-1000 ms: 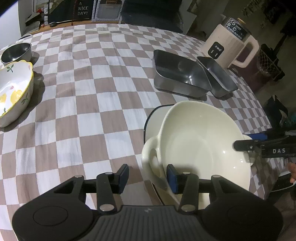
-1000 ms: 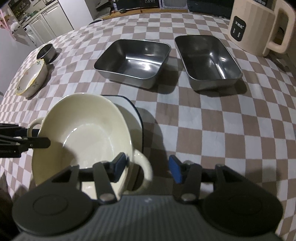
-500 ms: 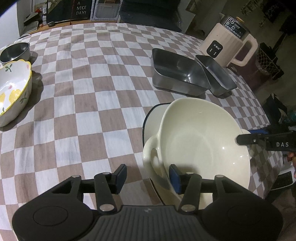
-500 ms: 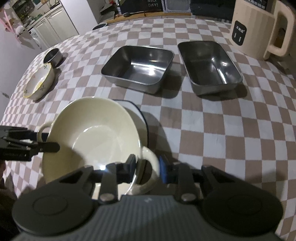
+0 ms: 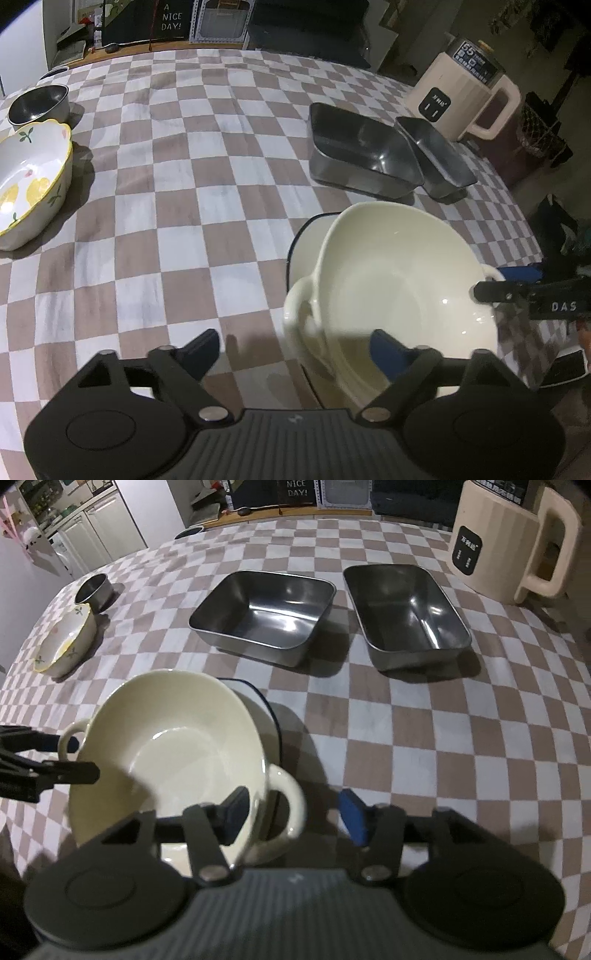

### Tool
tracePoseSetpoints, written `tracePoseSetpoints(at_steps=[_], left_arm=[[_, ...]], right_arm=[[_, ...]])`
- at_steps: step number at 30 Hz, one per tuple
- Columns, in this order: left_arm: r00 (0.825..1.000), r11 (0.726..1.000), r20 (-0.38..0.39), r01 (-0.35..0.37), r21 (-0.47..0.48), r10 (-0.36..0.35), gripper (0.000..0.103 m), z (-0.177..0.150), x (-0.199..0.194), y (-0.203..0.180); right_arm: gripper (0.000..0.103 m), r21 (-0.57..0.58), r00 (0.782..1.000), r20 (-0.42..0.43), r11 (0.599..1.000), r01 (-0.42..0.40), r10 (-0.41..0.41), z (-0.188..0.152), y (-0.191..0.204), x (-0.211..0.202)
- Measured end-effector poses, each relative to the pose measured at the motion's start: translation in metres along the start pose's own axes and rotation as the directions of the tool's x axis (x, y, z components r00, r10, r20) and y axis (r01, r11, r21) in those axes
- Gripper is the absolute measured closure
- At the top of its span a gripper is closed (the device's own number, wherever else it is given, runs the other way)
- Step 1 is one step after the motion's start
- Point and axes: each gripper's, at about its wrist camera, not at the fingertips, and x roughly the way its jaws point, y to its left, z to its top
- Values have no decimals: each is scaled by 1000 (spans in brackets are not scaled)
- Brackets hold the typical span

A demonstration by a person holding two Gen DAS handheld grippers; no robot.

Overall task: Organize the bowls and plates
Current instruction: 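Move both tools to the yellow-rimmed lemon-print bowl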

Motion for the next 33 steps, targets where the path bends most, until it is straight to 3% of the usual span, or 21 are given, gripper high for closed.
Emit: tracePoseSetpoints(at_steps=[2, 4, 8, 20, 30, 33], left_arm=[[1000, 1000, 2, 7, -2, -7, 5, -1, -2, -2], [1000, 1000, 5, 6, 2, -6, 2, -2, -4, -4], [1000, 1000, 14, 8, 6, -8, 2, -4, -8, -5], [992, 1000, 126, 3, -8, -2, 0, 7, -47, 10], [969, 998, 248, 8, -68, 9, 0, 22, -90, 46], [958, 996, 284, -18, -88, 42, 0, 26, -102, 59]], right_arm=[[31, 2, 1000, 0, 1000, 12, -12, -1, -1, -2], [13, 6, 1000, 4, 1000, 21, -21, -3, -2, -4], [0, 18, 999, 38, 999, 29, -30, -5, -3, -12], [0, 29, 978, 209, 1000, 11, -17, 5, 15, -30], [0, 4, 939, 341, 999, -50, 45, 34, 60, -33], [0, -13, 927, 368, 998, -68, 68, 46, 75, -31]])
